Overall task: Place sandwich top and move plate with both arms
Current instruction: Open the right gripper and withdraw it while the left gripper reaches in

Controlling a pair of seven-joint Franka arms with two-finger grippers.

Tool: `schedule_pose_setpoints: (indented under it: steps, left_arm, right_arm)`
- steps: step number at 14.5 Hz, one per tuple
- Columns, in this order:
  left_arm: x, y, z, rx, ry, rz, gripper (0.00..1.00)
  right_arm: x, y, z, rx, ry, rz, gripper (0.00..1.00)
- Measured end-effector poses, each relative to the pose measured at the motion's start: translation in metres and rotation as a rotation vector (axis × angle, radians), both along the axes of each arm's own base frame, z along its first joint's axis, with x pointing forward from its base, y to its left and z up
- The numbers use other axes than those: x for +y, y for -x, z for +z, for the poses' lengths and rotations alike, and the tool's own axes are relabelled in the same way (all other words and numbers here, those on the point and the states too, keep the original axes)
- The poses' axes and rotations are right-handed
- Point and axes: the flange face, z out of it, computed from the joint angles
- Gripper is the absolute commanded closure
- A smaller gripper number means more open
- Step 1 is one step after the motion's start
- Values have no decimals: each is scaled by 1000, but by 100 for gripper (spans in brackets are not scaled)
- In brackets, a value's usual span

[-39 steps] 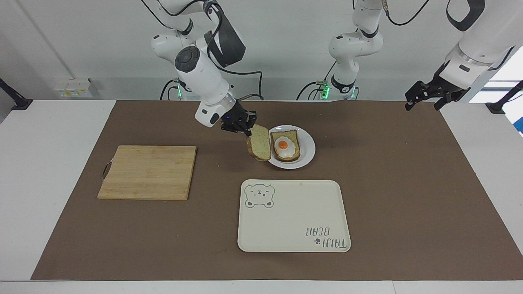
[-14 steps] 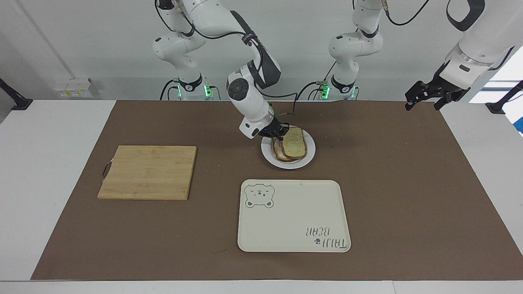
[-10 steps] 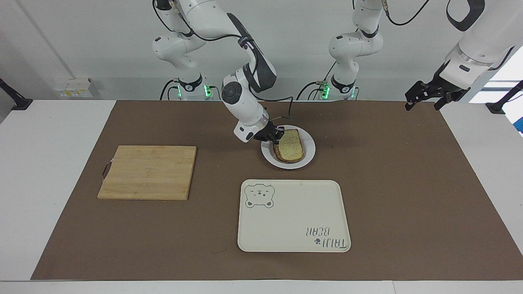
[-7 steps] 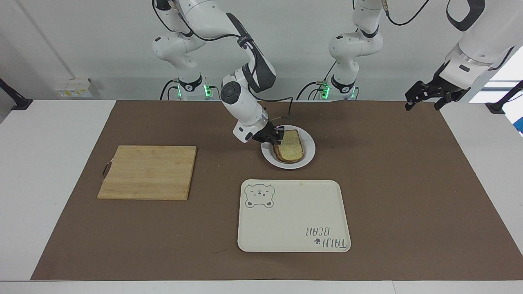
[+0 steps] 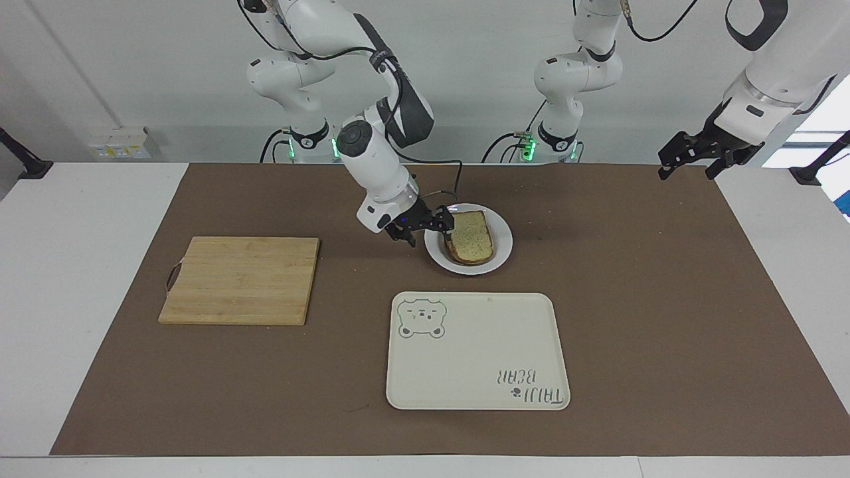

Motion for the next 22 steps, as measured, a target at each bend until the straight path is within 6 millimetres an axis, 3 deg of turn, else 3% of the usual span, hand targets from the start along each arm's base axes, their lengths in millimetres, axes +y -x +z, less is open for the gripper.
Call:
schedule_pose_setpoints:
  steps: [5,9,14,16,19,22]
  left_arm:
    - [0,0,0,0,0,0,0]
    - [0,0,0,1,1,-1,0]
    - [-25,1,1,1,29,-40,0]
    - [-26,4,0,17,33,-38,0]
    - [-37,18,-12,26,136,-31,0]
    - [-46,40,-45,15,232,-16,0]
  right_arm:
    - [-70,-14,35,-23,129,15,0]
    - [-113,-16,56,33,215,19,0]
    - [-172,-21,87,60,257,5,0]
    - [-200,-18,99,60,257,16,0]
    - [-237,-12,117,60,253,8,0]
    - [-268,-9,138,32,272,1,0]
